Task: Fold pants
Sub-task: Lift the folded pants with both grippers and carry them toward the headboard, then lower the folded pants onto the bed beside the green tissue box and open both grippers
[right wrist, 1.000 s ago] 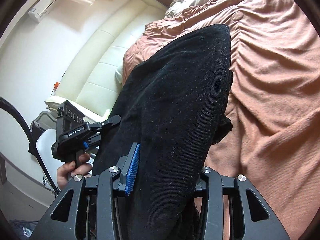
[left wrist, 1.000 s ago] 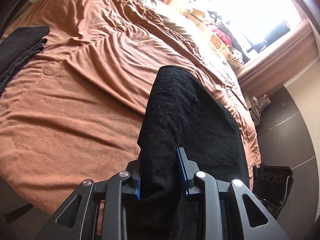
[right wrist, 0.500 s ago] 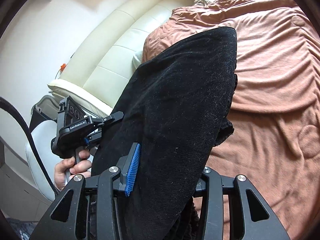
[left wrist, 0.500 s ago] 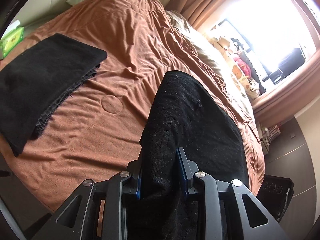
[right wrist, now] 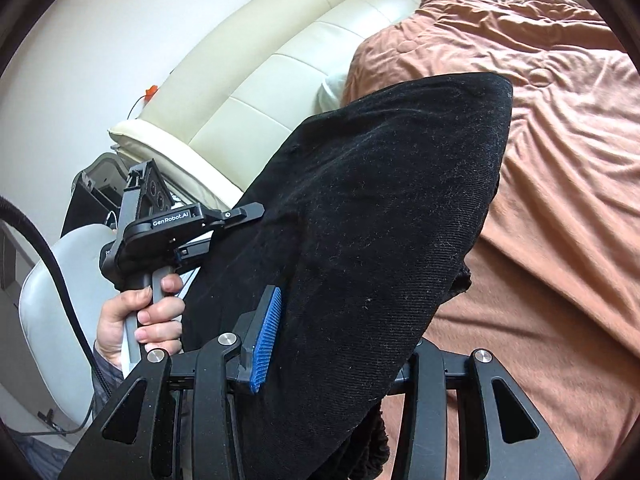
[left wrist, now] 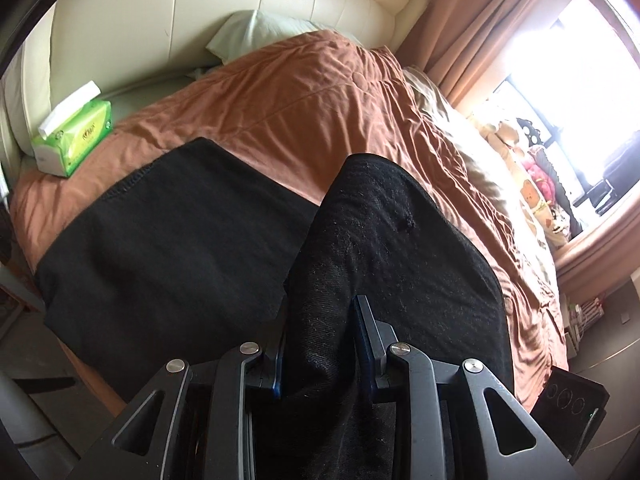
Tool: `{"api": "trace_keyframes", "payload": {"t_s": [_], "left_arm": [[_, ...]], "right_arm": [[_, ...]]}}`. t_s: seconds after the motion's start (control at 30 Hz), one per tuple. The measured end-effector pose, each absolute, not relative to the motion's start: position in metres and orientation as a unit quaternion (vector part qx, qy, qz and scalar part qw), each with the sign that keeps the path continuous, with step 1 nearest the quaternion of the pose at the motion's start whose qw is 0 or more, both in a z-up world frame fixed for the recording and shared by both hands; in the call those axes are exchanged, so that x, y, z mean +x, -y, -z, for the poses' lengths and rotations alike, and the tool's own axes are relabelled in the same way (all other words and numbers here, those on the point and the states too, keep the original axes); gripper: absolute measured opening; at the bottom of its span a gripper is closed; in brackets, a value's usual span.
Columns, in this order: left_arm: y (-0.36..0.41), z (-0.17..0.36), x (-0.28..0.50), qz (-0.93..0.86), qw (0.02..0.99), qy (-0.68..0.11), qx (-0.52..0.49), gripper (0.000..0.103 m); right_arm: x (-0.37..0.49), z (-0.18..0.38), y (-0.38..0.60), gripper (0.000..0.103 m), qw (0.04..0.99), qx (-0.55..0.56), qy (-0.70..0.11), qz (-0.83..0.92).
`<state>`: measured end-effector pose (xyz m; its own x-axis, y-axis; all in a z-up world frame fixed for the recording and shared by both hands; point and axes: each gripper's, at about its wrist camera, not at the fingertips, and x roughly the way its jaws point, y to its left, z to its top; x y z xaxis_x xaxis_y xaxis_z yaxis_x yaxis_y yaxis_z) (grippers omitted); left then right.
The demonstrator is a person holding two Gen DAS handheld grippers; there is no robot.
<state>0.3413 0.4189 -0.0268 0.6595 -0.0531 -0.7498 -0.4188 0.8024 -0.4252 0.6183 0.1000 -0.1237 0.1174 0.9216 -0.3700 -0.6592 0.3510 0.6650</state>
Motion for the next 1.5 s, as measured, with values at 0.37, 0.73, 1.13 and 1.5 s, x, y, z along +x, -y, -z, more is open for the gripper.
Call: {"api": "trace_keyframes", "payload": {"t_s": [0.37, 0.73, 1.13, 1.5], "left_arm": [[-0.498, 0.003, 0.362, -0.149, 0.868, -0.387, -0.273, 0.029], [-0.569, -0.001, 0.374, -0.204, 0.855, -0.395, -0.269, 0.028], [-0.616, 0.024, 0.389, -0.269, 0.848, -0.394, -0.230, 0.029], [-0.586, 0.034, 0.353, -0.307, 0.829, -0.394, -0.251, 0.029]], "right_arm": [[0.667, 0.126, -0.196, 0.039, 0.688, 0.173, -0.383, -0.592], [0.673, 0.118, -0.285, 0.039, 0.679, 0.132, -0.385, -0.611], [0.667, 0.159, -0.340, 0.041, 0.673, 0.161, -0.410, -0.594], [0.658, 0.189, -0.311, 0.050, 0.655, 0.202, -0.460, -0.565]]}}
